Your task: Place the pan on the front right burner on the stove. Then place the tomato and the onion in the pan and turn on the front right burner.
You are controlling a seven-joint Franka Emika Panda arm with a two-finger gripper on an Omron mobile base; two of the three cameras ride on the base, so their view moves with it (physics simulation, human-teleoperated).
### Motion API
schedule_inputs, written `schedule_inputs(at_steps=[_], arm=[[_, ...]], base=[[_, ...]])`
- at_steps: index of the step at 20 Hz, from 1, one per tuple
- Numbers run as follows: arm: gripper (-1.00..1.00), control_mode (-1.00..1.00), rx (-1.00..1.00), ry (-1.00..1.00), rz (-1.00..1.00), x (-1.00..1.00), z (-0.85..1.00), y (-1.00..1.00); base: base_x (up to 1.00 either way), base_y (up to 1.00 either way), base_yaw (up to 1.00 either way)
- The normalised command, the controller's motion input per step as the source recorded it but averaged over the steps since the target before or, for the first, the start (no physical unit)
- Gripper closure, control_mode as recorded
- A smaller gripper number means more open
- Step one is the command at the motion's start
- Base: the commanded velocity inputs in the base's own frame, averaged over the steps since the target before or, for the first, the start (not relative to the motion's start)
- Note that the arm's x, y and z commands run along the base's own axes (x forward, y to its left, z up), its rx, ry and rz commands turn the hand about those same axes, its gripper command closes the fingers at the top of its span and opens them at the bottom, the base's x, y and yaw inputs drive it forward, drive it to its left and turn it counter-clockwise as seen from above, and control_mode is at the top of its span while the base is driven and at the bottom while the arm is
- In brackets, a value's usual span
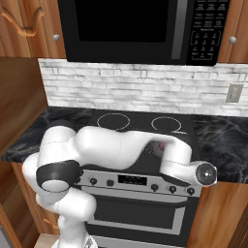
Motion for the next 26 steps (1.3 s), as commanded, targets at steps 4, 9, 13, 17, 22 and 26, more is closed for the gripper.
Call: schedule_inputs(at_steps=[4, 9, 13, 17, 22, 26], arm=[[-1.0, -1.0, 0.0, -0.14, 0.06, -0.41, -0.28, -0.19], [-1.0, -1.0, 0.0, -0.16, 0.07, -0.03, -0.38, -0.16], [-1.0, -1.0, 0.0, -0.19, 0.09, -0.03, -0.43, -0.11], [-1.0, -1.0, 0.0, -0.19, 0.08, -0.24, -0.24, -0.05], [-1.0, -1.0, 0.0, -0.18, 0.06, -0.06, -0.14, 0.0], [-1.0, -1.0, 0.0, -0.17, 0.03, 0.07, -0.18, 0.01]], base=[[0.0, 0.0, 0.0], [0.0, 0.0, 0.0], [0.0, 0.0, 0.0], [0.0, 0.0, 0.0], [0.0, 0.0, 0.0], [0.0, 0.0, 0.0]])
